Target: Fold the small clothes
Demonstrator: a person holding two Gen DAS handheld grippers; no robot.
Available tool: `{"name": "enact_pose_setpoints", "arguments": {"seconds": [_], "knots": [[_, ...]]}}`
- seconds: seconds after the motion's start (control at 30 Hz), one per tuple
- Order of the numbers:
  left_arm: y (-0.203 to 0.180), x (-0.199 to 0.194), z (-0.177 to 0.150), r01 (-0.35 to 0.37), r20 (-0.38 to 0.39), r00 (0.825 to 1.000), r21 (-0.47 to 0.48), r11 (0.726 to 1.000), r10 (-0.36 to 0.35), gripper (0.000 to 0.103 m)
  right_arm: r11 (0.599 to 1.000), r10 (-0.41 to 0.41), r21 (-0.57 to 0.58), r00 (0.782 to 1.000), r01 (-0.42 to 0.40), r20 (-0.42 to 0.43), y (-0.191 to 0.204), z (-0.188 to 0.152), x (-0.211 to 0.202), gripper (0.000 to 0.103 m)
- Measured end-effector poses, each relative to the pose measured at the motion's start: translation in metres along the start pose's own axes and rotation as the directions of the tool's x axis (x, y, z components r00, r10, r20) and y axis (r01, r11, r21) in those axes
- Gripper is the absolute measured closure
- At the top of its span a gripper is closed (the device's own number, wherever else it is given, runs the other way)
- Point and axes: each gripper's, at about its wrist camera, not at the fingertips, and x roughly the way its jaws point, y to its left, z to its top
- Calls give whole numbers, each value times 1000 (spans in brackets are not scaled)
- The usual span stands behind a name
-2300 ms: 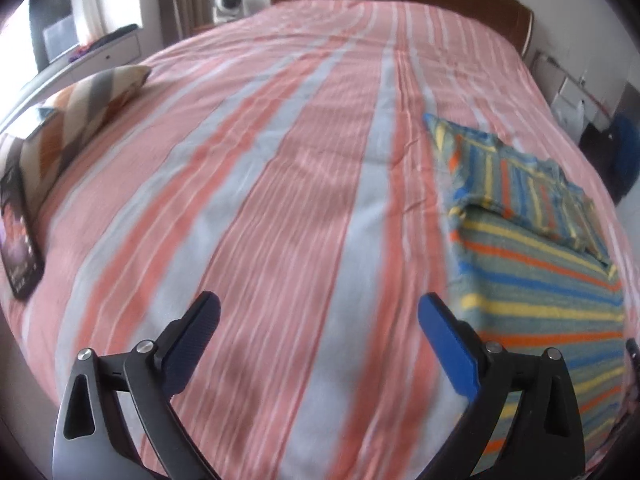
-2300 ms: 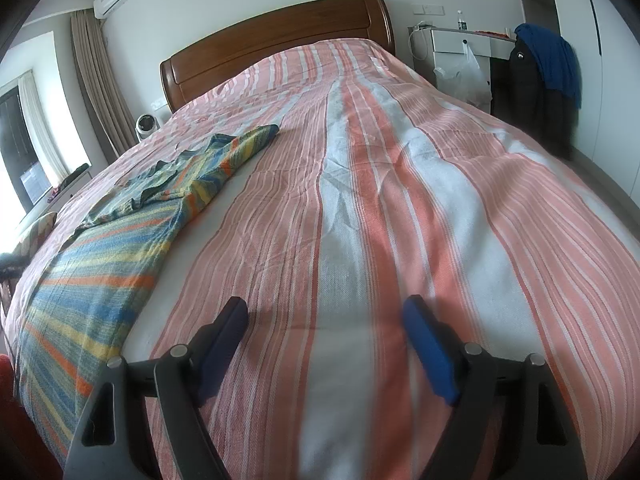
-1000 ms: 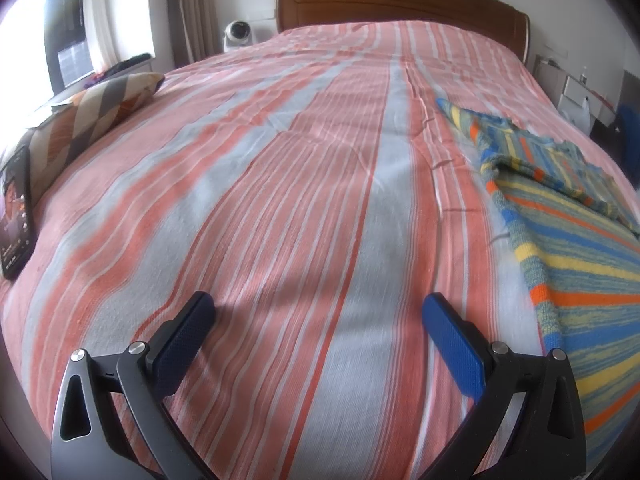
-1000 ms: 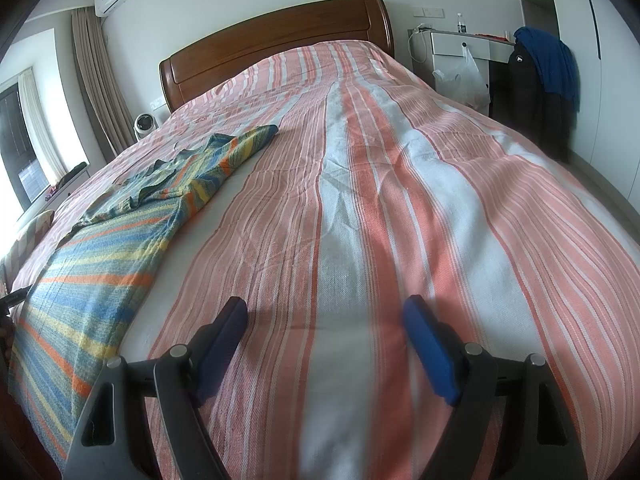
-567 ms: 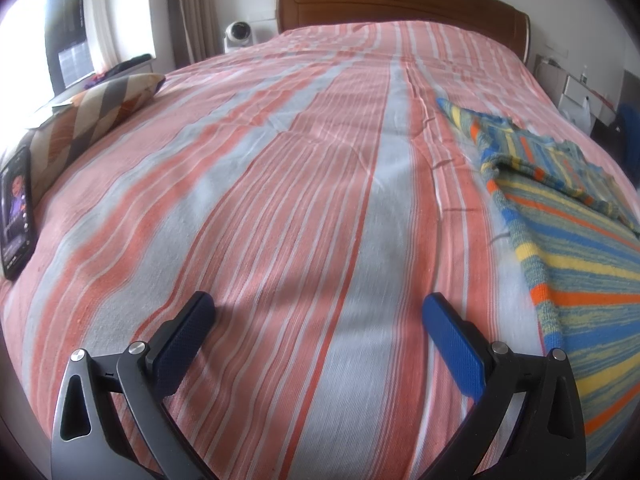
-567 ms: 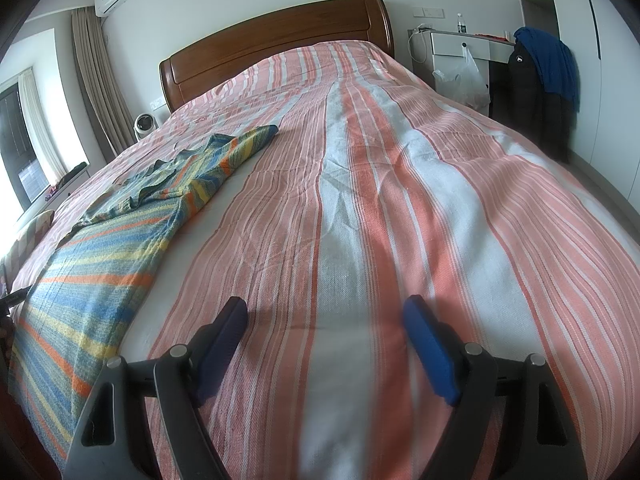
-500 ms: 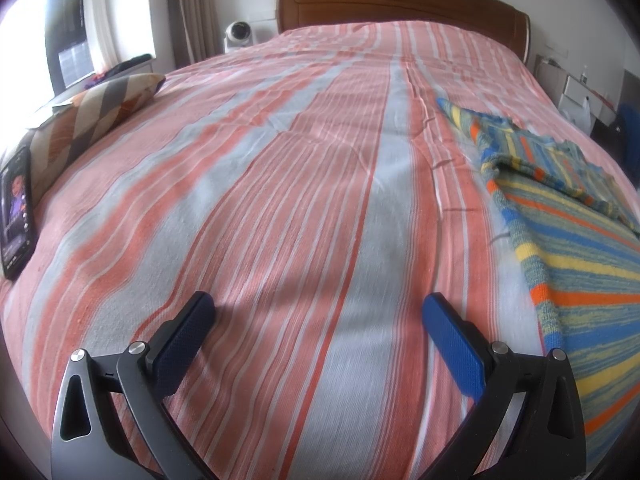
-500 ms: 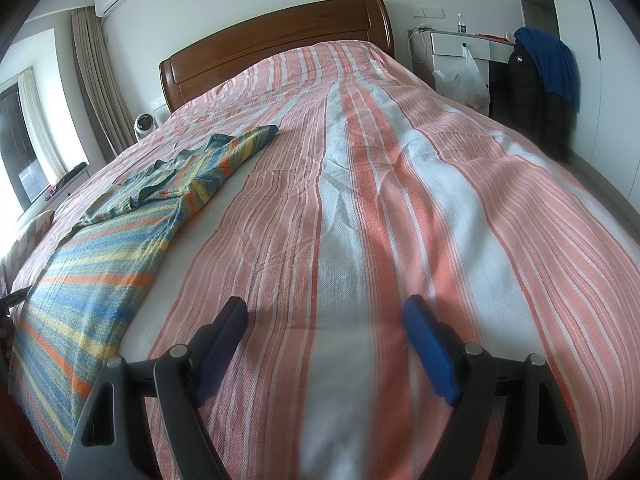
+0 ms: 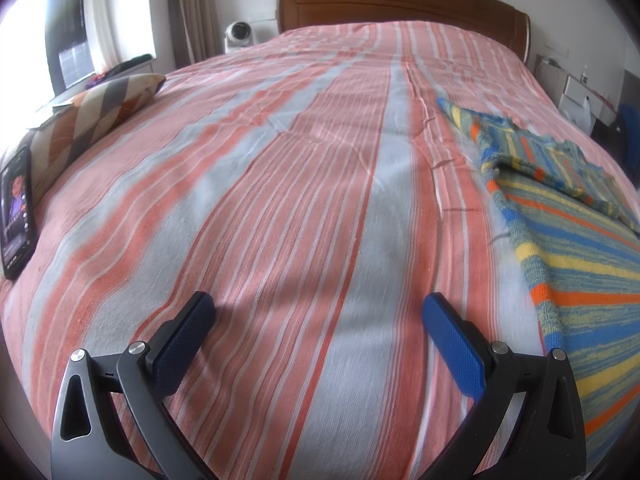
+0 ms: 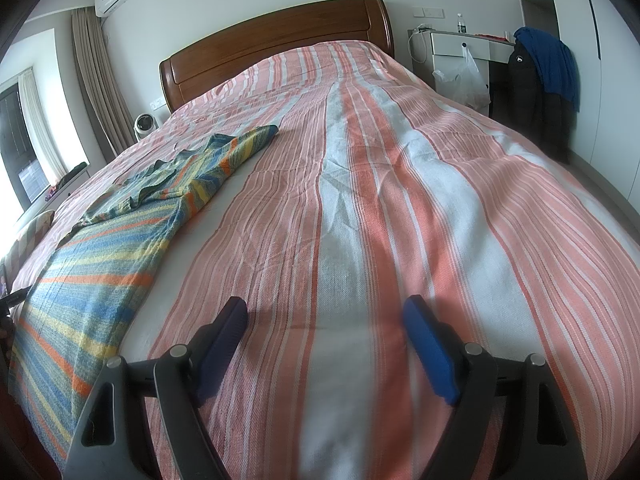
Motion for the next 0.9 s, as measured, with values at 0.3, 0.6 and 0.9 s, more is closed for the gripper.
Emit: {"name": "enact_pose_setpoints", "arguments": {"seconds": [0.3, 0.6, 0.9], "knots": [[0, 0, 0, 0, 1, 1000, 0, 1000, 0, 0, 1000, -1, 0, 1000, 1, 1, 0, 0, 0, 23], [1, 0, 2, 11, -16, 1000, 1, 1000, -11, 1, 1000, -1, 0, 1000, 1, -1, 0, 0, 0, 23], [-11, -63, -30, 298, -333, 903, 30, 954, -272, 4, 978, 182, -53, 955, -199, -234, 55, 20, -53, 23]]}}
